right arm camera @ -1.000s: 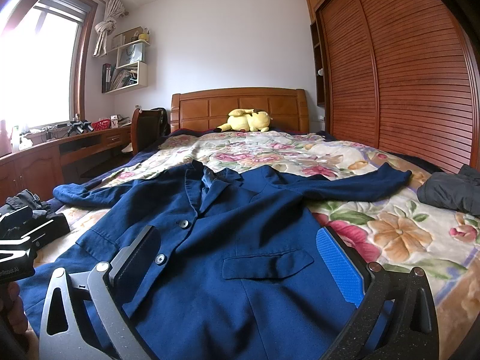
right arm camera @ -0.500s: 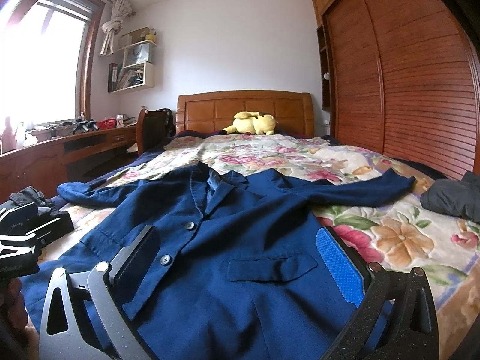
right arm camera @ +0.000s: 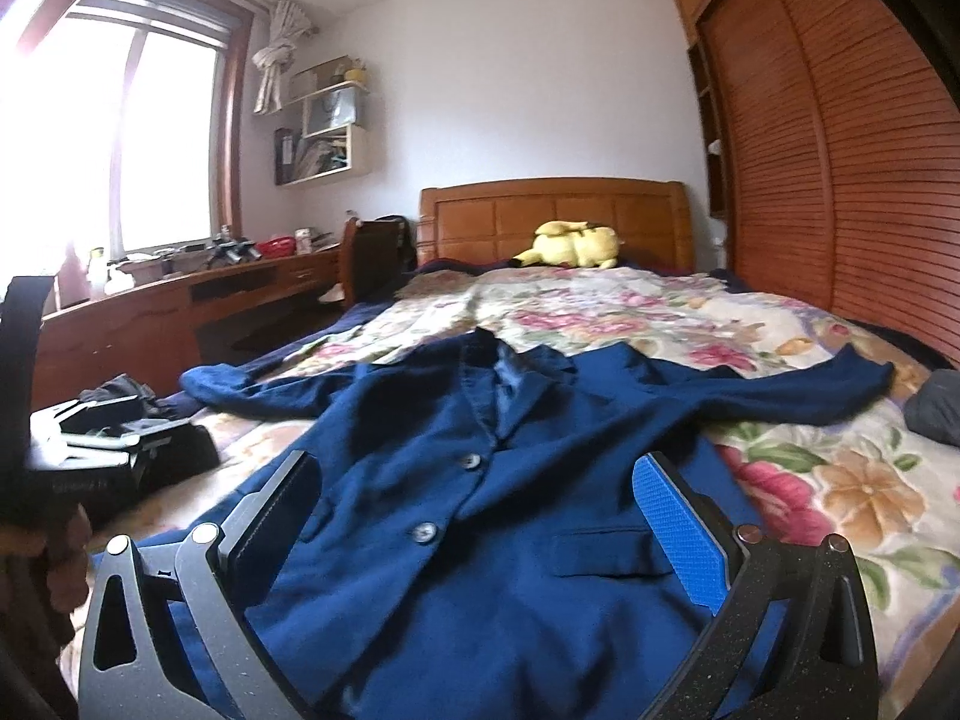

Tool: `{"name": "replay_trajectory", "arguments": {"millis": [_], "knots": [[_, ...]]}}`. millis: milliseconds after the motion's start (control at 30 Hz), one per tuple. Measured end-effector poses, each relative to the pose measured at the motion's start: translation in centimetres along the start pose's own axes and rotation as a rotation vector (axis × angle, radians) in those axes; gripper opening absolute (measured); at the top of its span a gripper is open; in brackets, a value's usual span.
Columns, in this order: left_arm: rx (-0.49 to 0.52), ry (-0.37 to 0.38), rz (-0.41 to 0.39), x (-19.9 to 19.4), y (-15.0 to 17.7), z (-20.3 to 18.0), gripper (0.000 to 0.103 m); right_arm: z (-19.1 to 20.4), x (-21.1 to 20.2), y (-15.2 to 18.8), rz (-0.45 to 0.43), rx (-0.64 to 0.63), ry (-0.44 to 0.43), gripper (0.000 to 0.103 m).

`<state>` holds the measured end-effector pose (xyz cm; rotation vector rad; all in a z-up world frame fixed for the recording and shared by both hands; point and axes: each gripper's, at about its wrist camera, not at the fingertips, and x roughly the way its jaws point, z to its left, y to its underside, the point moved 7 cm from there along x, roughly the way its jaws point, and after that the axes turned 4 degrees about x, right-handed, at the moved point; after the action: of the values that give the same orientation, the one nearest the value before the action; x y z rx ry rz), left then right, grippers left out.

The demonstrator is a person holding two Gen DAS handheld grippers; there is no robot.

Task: Fold large clothes
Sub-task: 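Reach the left gripper to the jacket sleeve nearest it and grasp the cuff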

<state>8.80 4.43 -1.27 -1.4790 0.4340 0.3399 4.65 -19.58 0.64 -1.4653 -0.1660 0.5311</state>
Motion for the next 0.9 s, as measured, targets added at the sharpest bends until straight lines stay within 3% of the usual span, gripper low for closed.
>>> {"name": "replay_trajectory", "arguments": {"millis": [367, 567, 900], "knots": [[0.097, -0.041, 0.098, 1.8, -2.6, 6.0, 0.103, 1.0, 2.4, -0.3, 0.053, -0.056, -0.072, 0.103], [0.165, -0.074, 0.155, 3.2, -3.8, 8.9, 0.103, 1.6, 4.2, -2.3, 0.113, -0.023, -0.186, 0.103], [0.192, -0.062, 0.301, 7.7, -4.6, 13.5, 0.093, 3.7, 9.6, -5.7, 0.152, -0.04, -0.261, 0.103]]}}
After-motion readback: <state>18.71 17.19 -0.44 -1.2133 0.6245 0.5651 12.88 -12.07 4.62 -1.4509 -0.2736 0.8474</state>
